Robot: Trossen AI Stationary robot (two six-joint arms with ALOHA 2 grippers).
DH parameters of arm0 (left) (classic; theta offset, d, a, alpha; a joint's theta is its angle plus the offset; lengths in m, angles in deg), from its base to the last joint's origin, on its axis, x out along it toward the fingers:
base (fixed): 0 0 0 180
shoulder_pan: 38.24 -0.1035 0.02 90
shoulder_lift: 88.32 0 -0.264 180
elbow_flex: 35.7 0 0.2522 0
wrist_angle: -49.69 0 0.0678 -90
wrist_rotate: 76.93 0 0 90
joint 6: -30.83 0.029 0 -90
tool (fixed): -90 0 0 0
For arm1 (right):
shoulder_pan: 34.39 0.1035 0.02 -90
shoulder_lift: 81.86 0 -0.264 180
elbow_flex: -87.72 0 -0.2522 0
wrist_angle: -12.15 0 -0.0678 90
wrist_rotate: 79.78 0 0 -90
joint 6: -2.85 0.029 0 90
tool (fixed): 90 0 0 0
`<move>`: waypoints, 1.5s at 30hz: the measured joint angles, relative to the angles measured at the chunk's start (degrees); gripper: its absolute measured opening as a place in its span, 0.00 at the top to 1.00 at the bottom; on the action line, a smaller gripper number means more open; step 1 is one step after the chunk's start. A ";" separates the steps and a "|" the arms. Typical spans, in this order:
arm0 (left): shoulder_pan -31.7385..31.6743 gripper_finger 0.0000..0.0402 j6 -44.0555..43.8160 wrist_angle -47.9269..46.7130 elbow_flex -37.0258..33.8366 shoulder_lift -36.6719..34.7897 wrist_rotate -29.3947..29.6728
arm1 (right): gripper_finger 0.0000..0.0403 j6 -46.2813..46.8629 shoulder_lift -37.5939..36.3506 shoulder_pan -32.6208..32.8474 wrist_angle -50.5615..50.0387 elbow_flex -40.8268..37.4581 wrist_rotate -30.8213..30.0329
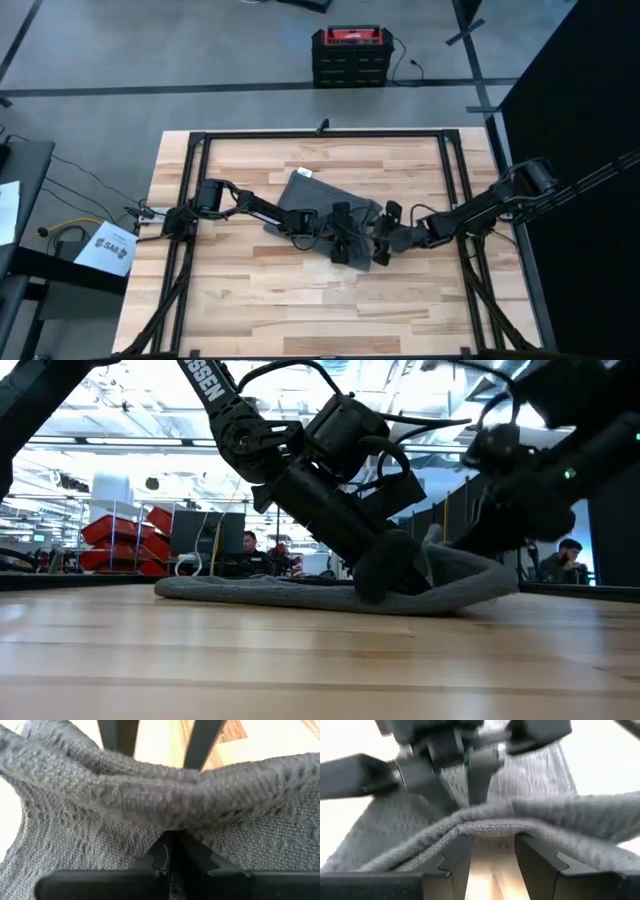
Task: Roll towel
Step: Roll the gray towel
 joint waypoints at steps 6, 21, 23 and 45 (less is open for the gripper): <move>0.00 0.96 -0.32 -0.34 0.00 0.00 0.00 | 0.65 3.68 -0.27 -0.02 -6.25 0.04 -0.37; -0.02 0.96 -0.63 -0.93 0.00 0.00 0.02 | 0.65 20.78 -0.06 1.92 -16.56 -2.12 7.80; -0.02 0.96 -0.63 -0.95 0.00 0.00 0.02 | 0.65 20.43 0.27 1.81 -12.83 -3.56 7.73; -0.02 0.96 -0.85 -1.06 0.00 0.00 0.02 | 0.65 0.33 1.68 -0.42 5.66 -3.42 5.19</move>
